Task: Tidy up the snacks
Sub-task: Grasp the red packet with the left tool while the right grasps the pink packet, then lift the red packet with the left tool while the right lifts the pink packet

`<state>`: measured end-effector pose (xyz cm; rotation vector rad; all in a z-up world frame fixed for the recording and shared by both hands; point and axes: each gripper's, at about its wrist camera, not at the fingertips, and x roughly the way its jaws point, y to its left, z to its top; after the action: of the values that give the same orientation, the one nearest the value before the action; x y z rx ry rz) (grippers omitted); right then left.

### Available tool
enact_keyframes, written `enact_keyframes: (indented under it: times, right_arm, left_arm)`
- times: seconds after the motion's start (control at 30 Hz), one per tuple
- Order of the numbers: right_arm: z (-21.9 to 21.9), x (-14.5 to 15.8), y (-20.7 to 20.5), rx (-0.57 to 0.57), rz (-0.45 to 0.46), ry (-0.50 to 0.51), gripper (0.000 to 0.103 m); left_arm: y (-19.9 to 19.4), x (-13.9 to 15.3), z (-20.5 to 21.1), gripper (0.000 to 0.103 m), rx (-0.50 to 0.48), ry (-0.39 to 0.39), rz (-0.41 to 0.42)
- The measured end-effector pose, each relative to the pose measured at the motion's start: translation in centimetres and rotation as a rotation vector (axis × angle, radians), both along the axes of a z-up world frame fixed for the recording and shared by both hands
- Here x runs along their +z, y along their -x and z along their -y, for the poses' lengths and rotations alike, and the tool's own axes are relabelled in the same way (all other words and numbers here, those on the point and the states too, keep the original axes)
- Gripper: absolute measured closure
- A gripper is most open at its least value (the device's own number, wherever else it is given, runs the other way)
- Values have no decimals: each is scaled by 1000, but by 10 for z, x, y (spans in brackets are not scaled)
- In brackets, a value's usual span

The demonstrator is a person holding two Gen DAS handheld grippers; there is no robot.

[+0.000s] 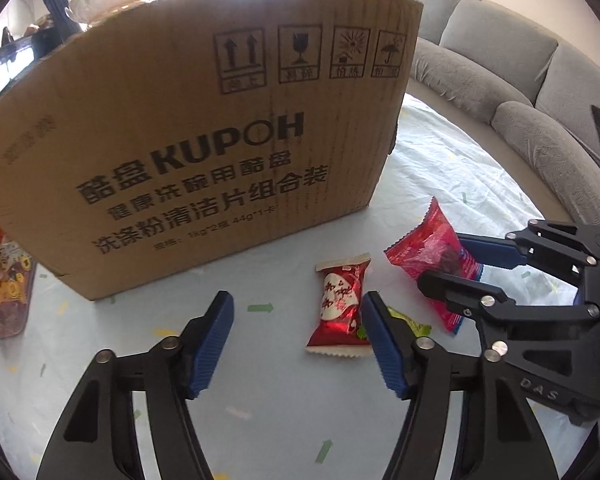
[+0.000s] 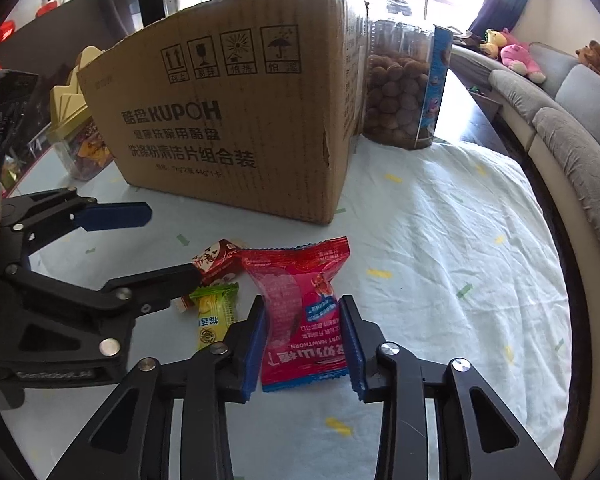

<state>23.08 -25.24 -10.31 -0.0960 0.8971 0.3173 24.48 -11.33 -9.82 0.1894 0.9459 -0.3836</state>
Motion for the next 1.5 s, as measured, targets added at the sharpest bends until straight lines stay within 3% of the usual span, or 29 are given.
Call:
enact_keyframes:
  times: [0.13,0.5,1.0,1.5]
  right_arm:
    - [5,3,0,-29,10,-19,68]
    - [11,8,-3,-43,25,-46,68]
    - [3,20,4,-32,47,-63,68]
    - [-13,65,28,-11,134,-84,68]
  left_arm:
    - [-6,-4,6,48,-14,8,-17]
    - [-22,-13,20,77,-19,34,-60]
    - [4,15,-15,81,57,89,0]
    - [40,65,-40,81,116,153,123]
